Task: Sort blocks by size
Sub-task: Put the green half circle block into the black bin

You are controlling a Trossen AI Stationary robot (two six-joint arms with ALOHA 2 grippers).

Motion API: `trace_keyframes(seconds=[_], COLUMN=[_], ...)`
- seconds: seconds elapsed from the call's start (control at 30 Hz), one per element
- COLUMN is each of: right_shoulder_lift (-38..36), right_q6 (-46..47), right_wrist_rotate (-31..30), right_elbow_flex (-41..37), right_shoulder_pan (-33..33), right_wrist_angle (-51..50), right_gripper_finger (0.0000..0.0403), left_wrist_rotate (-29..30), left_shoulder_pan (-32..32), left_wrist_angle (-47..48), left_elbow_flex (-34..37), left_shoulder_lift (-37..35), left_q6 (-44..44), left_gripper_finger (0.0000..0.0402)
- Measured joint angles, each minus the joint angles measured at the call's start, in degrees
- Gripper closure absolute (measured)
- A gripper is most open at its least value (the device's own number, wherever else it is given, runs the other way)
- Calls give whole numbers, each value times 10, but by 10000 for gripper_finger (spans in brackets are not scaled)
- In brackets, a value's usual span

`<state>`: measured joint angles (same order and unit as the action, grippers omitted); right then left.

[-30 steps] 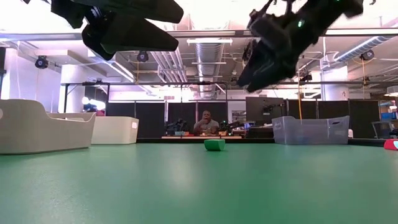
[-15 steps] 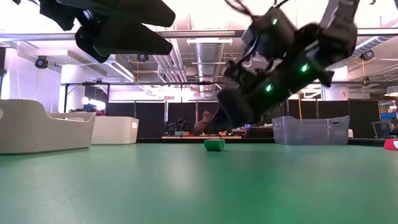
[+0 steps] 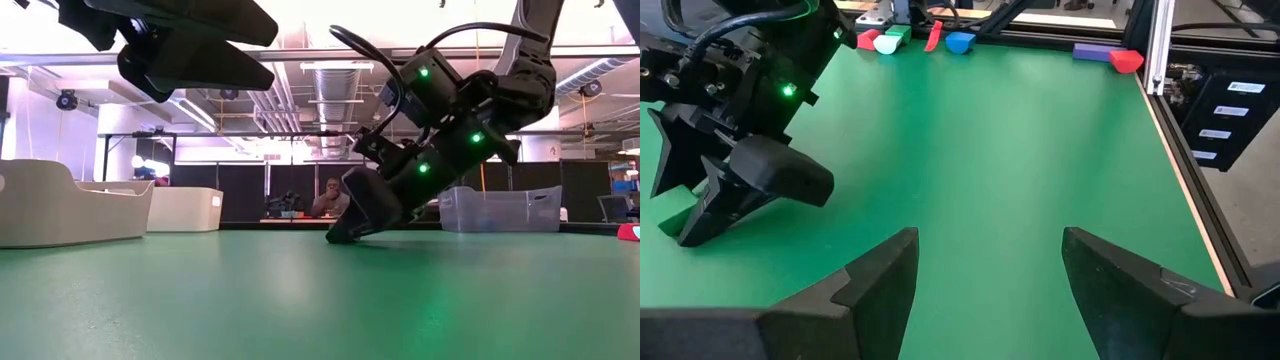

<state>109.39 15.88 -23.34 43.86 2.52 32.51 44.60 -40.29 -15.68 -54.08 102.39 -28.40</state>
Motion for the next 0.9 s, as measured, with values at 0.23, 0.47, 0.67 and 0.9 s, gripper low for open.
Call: trace_keyframes(seconds=[0.23,0.47,0.67,0.9], right_shoulder_lift=[-23,-121,-294,-468], right_q6=[-8,-3,31,172], right_wrist_rotate=[-2,-14,-107,-186], right_elbow_flex=[-2,-2,-2,-10], right_shoulder_pan=[-1,-1,-28,-157], right_wrist_angle=[-26,-124,-323,-610], right_gripper_finger=[239,239,237,235], left_wrist_rotate=[0,0,0,0], left_shoulder_pan=[0,0,-1,-1], left_wrist_angle=[-1,0,0,0], left_elbow_flex=[0,0,2,2], left_shoulder_lift=[0,0,0,0], left_q6=[-2,-8,-12,-12], left_gripper_finger=[169,169,169,169])
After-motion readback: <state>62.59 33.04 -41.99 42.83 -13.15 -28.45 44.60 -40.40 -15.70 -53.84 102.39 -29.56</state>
